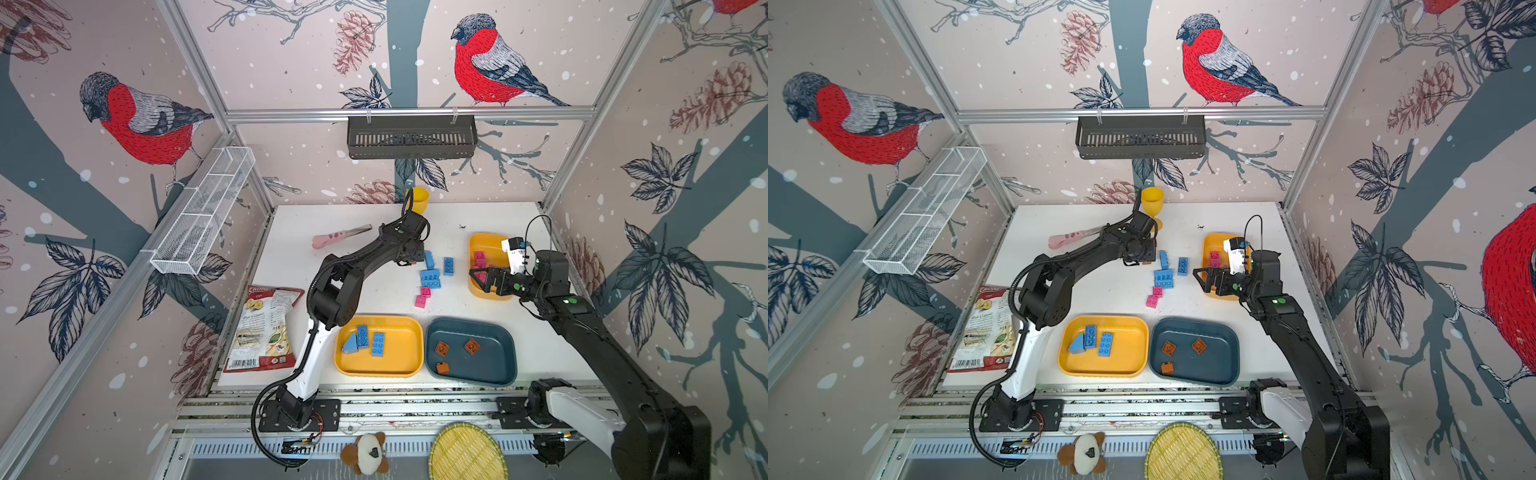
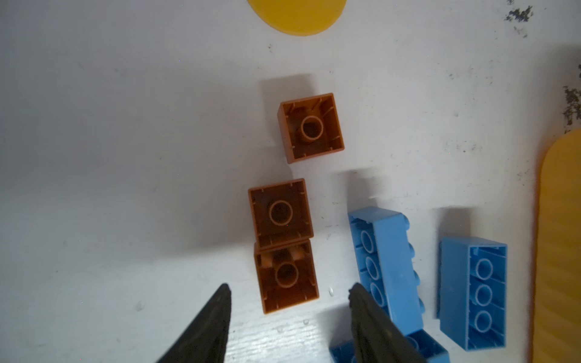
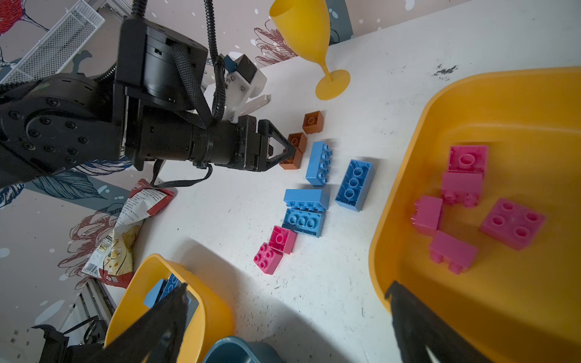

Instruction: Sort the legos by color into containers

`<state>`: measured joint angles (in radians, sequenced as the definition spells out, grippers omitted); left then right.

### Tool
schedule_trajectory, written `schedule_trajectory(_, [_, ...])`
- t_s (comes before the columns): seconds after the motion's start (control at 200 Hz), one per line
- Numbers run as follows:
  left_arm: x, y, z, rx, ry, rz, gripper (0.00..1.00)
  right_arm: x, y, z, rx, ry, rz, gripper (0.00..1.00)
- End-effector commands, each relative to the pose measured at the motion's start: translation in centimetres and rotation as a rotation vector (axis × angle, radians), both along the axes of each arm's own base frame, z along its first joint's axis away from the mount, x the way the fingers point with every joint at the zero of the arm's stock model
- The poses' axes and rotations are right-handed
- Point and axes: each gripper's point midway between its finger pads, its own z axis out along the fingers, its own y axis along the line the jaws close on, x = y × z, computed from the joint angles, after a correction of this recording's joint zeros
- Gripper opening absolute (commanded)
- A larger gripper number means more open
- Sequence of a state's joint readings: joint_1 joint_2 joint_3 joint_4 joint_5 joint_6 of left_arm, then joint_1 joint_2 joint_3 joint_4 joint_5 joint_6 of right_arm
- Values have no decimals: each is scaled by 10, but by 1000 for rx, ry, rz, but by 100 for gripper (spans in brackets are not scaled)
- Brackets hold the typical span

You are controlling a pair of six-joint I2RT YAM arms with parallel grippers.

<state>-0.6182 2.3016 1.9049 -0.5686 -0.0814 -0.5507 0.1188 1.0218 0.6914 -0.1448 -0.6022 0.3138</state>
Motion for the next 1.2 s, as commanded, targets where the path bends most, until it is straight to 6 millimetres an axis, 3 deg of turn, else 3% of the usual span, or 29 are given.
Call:
schedule_trajectory(0.0, [2,3,-11,5,9,34,58,5,-1,5,-2,-29,-10,99])
schedule_trajectory(0.24, [3,5,-28,25,27,46,48,7,0,2,-5,-24,-5,100])
schedule_trajectory(0.56, [8,9,-30,67,13,44,30,7,0,0,-11,-20,-3,100])
schedule_trajectory(0.66, [8,7,-19,68,4,23,27,8,-1,0,-15,-20,-5,99])
schedule_trajectory(0.775, [1,-2,9,27,-11,-32,27,9,-4,-1,-22,-21,-13,99])
schedule_trajectory(0.956, [-37,-24,60,-44,-23,-185,27,13,-13,1,-30,-24,-38,99])
schedule_trajectory(1.081, [-87,-50,93,-67,-48,-356,27,15,-21,-1,-41,-18,-55,99])
schedule_trajectory(1.196, [-138,-72,106,-126,-38,-496,27,15,-26,0,-44,-18,-69,99])
